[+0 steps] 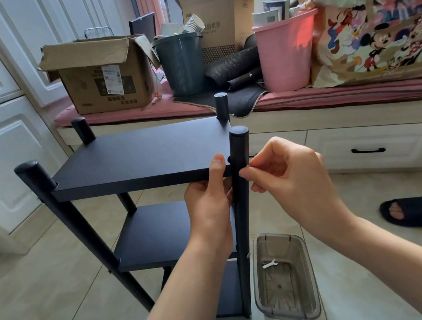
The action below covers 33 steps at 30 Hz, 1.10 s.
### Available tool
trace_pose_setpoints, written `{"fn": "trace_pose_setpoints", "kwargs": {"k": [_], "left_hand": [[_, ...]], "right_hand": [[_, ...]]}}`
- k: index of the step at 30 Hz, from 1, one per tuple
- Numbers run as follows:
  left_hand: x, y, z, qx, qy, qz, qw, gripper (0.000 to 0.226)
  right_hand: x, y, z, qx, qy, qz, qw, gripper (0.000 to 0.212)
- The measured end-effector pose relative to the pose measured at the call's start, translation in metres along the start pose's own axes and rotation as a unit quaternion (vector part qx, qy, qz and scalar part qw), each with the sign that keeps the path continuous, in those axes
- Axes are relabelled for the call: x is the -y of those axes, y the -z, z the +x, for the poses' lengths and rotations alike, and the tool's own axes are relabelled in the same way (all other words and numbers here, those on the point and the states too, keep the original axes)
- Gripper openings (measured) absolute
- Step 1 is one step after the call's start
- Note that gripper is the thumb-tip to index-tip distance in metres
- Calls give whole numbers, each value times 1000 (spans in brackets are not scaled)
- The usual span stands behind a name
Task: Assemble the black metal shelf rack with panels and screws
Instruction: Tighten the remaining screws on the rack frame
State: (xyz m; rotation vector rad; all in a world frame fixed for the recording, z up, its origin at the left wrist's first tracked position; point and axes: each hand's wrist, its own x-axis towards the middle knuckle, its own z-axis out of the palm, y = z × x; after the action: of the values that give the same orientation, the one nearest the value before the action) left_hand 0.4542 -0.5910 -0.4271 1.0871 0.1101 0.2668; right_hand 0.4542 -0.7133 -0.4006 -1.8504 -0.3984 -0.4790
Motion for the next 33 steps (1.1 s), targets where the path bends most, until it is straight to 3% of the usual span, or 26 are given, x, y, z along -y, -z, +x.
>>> {"fn": "trace_pose_setpoints", "kwargs": {"k": [33], "left_hand": [[-4,-3,-3,-1,4,5,1000,24]], "right_hand": [[4,1,-7,-15,-21,-26,999,12]]}}
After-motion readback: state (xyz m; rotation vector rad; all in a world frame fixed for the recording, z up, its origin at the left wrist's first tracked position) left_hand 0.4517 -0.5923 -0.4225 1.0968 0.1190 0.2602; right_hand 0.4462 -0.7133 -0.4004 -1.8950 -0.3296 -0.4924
